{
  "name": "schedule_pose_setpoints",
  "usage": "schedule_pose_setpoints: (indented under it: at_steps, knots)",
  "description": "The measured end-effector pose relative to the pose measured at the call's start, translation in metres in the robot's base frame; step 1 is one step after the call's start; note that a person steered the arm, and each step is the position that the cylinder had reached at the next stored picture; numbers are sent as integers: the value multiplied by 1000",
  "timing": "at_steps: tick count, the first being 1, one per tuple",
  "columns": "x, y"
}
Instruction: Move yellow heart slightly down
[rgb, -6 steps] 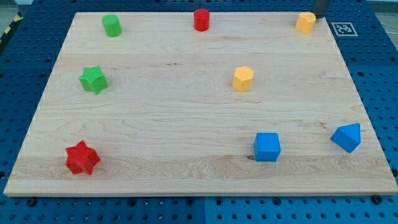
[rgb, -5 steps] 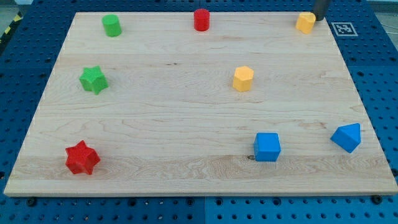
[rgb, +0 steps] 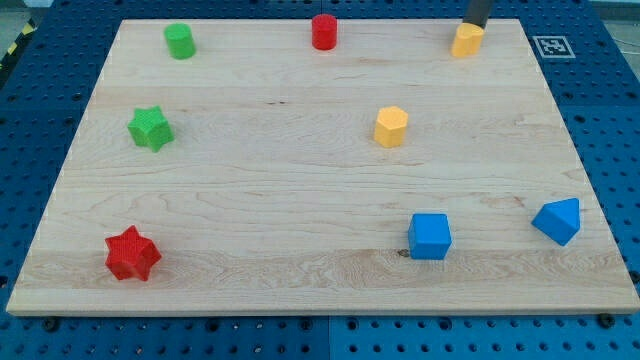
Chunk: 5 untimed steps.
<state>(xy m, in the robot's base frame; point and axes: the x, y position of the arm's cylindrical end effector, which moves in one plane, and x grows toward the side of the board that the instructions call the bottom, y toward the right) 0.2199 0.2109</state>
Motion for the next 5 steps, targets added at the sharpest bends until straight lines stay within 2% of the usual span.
schedule_pose_setpoints:
  at_steps: [2,3,4,5]
  knots:
    - [20,-5]
    - [20,30]
    - [22,40]
    - [52,25]
